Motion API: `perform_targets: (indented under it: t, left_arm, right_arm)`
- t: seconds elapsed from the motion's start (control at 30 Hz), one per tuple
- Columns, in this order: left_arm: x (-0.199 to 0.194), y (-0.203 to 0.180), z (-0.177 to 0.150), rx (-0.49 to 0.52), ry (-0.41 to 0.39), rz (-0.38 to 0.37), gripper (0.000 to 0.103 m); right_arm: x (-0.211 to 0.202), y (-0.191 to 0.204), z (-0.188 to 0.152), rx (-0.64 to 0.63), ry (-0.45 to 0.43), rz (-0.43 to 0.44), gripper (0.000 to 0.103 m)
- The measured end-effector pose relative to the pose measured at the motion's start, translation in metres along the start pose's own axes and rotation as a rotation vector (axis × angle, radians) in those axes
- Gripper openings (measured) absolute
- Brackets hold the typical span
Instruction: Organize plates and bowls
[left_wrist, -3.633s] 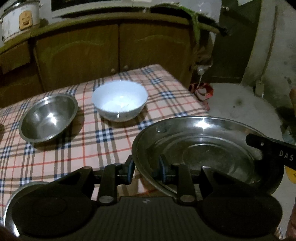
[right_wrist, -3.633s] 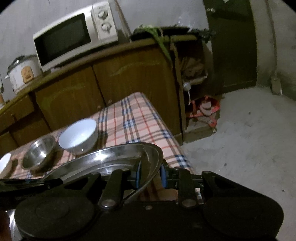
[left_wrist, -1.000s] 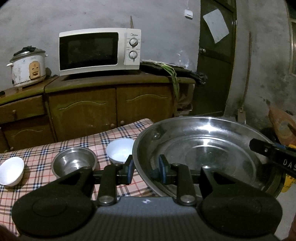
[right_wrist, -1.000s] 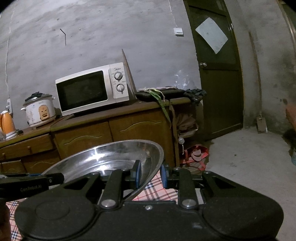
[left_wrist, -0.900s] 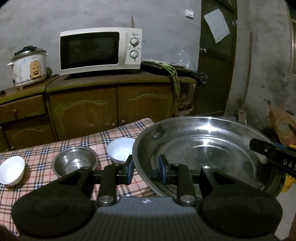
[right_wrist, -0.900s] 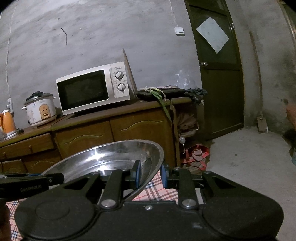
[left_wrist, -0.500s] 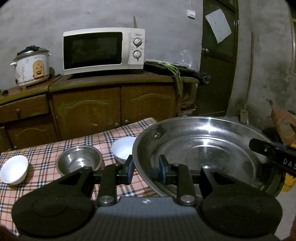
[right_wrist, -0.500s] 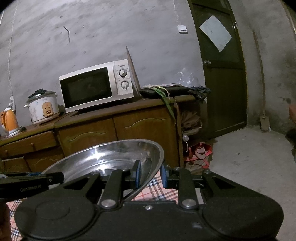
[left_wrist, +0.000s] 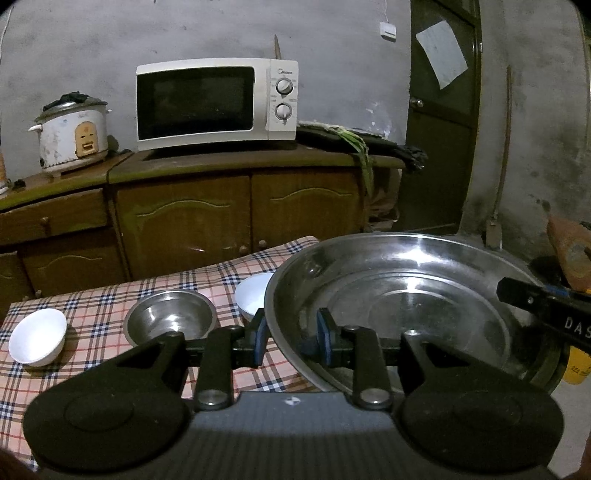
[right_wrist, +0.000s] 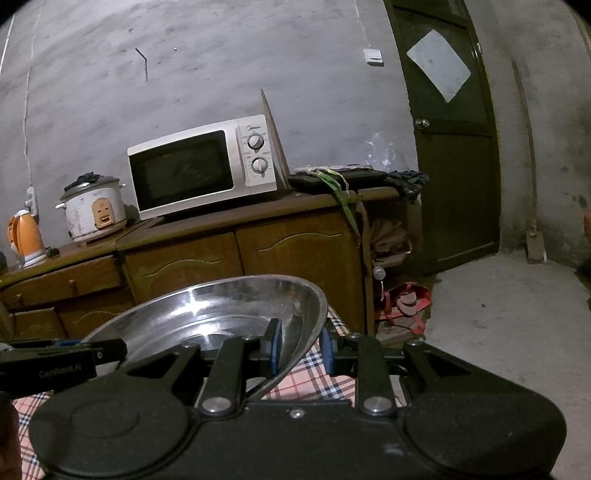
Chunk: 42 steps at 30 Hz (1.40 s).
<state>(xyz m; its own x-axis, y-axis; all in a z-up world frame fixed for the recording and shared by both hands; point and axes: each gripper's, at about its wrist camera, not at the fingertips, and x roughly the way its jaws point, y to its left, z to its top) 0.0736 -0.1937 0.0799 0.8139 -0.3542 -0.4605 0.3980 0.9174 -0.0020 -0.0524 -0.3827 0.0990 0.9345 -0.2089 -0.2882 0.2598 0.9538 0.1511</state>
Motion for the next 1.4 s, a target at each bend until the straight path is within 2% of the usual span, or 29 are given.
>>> perform_targets:
  t: [1.4]
  left_arm:
    - [-0.007, 0.033, -0.017, -0.047, 0.039, 0.080, 0.028]
  right_arm:
    - [0.015, 0.027, -0.014, -0.060, 0.068, 0.082, 0.030]
